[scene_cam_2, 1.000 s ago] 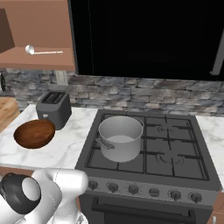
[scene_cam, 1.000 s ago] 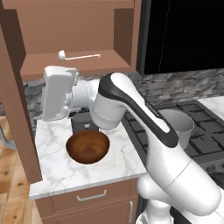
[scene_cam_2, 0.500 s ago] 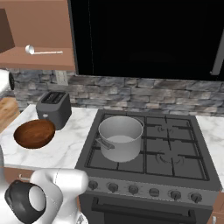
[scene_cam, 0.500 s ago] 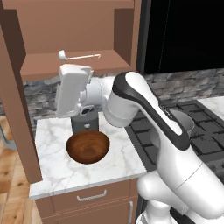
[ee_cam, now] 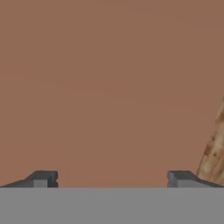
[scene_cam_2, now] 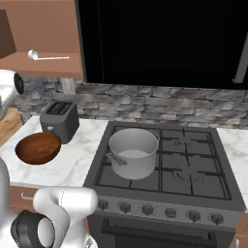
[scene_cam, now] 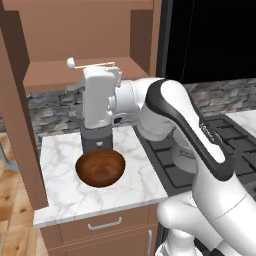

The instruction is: Open the cabinet and move the ladle to the pot. Then close the cabinet.

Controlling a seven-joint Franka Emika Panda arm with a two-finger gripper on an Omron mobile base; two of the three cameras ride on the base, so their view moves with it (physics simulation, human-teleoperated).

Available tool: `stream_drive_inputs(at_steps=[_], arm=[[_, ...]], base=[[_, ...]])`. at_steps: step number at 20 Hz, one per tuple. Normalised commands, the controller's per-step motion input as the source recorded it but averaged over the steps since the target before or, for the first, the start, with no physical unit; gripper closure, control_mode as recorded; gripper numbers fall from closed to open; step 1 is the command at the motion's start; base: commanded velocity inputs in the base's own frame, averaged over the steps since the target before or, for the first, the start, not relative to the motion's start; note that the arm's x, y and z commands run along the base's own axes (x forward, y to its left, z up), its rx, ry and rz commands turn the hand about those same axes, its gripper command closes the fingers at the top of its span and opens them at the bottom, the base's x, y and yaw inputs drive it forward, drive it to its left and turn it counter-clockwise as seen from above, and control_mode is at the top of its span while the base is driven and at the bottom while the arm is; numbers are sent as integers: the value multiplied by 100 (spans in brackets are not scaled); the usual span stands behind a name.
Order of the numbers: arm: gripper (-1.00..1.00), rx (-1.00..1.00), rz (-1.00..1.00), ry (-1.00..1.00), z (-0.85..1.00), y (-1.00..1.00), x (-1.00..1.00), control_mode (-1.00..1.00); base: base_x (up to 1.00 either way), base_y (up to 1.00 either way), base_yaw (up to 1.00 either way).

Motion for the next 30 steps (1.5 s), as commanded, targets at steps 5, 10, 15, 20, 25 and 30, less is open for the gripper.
stream_drive_inputs(at_steps=[5,10,15,20,25,30], arm=[[-100,-22,-10,-4,0,-14,0,-100],[-100,-23,-15,-9,-1,-11,0,-100],[-100,-12,-13,-3,-10,-31,4,-100],[-100,-8,-9,0,-11,-45,15,-100],[-100,-19,-9,-4,0,-20,36,-100],[-100,-28,-7,-14,0,-7,25,-100]], base=[[0,0,0],[0,0,0],[0,0,0],[0,0,0],[0,0,0],[0,0,0]])
